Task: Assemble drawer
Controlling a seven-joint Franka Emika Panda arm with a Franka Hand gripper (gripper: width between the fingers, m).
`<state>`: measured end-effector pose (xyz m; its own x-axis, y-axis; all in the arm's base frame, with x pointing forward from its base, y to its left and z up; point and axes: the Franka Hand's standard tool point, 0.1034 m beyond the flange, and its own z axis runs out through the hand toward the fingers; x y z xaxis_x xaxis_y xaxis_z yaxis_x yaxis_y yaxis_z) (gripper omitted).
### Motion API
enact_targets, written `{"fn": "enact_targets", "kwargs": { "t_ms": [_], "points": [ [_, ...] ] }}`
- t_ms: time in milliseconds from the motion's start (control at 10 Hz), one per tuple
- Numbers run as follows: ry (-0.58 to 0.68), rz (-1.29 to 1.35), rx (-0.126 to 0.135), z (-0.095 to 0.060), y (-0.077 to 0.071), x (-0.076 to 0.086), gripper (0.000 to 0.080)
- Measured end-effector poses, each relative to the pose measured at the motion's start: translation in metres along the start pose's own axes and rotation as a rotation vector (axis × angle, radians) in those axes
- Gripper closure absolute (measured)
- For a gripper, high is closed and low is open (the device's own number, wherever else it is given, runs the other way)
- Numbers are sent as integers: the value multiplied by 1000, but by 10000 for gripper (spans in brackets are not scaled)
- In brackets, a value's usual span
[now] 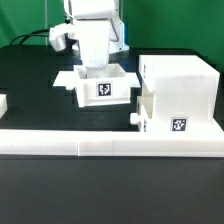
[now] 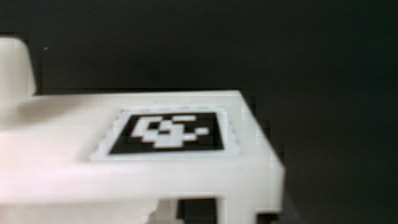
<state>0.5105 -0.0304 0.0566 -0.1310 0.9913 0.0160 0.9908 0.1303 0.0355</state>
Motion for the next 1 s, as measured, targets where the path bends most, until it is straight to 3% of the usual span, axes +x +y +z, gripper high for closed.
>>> {"fn": "enact_targets", "kwargs": {
  "t_ms": [100,500,1000],
  "points": [
    [-3,-27,-1,1,3,7,755],
    [-3,-17,3,3,1,3,755],
    [1,177,-16,3,17,18,755]
  ]
}}
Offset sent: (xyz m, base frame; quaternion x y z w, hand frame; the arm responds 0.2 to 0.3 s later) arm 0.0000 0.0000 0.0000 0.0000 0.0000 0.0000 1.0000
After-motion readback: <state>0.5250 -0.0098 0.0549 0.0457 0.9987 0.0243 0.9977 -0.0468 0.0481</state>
